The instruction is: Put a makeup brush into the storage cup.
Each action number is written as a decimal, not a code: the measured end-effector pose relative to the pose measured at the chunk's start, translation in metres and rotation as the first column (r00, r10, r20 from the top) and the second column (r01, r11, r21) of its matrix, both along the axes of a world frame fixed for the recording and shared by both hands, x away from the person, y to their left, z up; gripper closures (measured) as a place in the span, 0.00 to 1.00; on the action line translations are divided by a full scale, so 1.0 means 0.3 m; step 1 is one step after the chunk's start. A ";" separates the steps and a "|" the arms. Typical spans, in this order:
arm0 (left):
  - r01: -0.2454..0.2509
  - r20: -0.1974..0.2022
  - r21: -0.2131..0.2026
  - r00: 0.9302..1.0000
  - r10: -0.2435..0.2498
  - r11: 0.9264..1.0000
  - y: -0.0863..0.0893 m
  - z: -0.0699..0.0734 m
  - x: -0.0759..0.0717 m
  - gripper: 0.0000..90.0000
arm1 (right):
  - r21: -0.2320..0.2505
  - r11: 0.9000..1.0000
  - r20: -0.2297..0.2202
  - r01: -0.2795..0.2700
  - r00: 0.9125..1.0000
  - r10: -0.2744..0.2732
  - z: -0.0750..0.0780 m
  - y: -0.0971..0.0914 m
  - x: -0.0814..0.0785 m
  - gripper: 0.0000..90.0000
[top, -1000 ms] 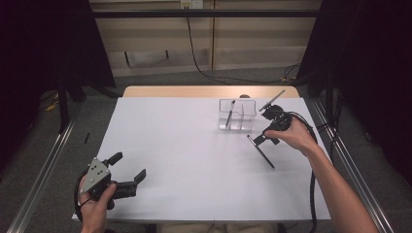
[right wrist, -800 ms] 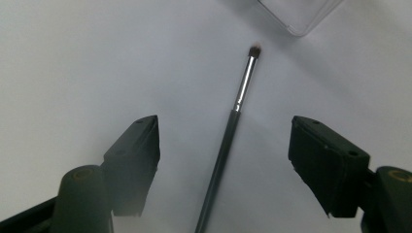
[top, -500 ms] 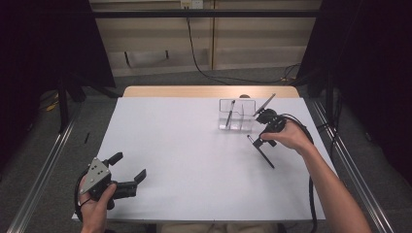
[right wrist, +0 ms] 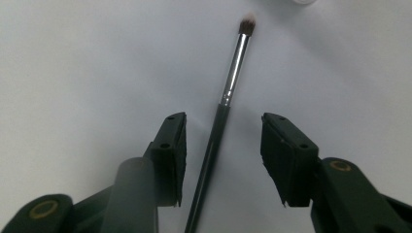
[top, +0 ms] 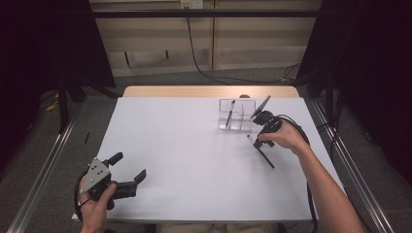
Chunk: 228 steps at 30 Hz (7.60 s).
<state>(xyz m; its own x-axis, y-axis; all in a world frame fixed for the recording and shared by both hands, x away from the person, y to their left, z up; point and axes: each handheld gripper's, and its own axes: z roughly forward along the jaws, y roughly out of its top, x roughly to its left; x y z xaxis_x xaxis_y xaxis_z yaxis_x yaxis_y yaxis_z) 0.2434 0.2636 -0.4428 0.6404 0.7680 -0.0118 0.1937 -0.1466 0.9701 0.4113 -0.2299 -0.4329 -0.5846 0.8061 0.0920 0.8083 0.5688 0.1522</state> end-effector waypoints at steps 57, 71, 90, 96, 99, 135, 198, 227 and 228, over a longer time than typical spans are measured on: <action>0.006 -0.009 0.005 1.000 -0.006 1.000 -0.001 -0.004 0.004 0.01 | -0.029 0.999 0.004 0.018 1.000 -0.018 -0.051 0.040 0.001 0.94; 0.005 -0.007 0.008 1.000 -0.005 1.000 -0.002 -0.003 0.002 0.01 | 0.064 0.998 0.077 0.024 0.997 -0.029 0.019 0.008 -0.026 0.94; 0.004 -0.007 0.006 1.000 -0.004 1.000 -0.004 -0.003 0.002 0.01 | 0.257 0.966 0.264 -0.017 0.963 -0.053 0.070 -0.018 -0.100 0.94; 0.004 -0.006 0.009 1.000 -0.004 1.000 -0.001 -0.003 0.003 0.01 | 0.324 0.946 0.343 -0.028 0.935 -0.090 0.088 -0.026 -0.116 0.94; 0.004 -0.005 0.010 1.000 -0.004 1.000 -0.001 -0.002 0.002 0.01 | 0.364 0.931 0.377 -0.035 0.919 -0.113 0.090 -0.028 -0.124 0.94; 0.003 -0.004 0.008 1.000 -0.003 1.000 -0.001 -0.002 0.002 0.01 | 0.576 0.802 0.591 -0.157 0.758 -0.276 0.139 0.004 -0.157 0.94; 0.010 -0.012 0.007 1.000 -0.010 1.000 -0.003 -0.007 0.008 0.01 | 0.621 0.747 0.702 -0.237 0.593 -0.395 0.266 0.173 0.059 0.94; 0.014 -0.009 0.005 1.000 -0.014 1.000 -0.001 -0.007 0.007 0.01 | 0.605 0.776 0.688 -0.177 0.607 -0.398 0.159 0.171 0.140 0.94; 0.014 -0.009 0.005 1.000 -0.014 1.000 0.000 -0.007 0.007 0.01 | 0.603 0.778 0.689 -0.177 0.608 -0.395 0.156 0.171 0.140 0.94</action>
<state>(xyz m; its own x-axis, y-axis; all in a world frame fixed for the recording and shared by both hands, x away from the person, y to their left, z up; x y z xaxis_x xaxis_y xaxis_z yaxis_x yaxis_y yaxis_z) 0.2456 0.2634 -0.4450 0.6512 0.7588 -0.0132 0.1999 -0.1547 0.9675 0.4535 -0.1785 -0.3861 -0.5696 0.8131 0.1202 0.2728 0.0490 0.9608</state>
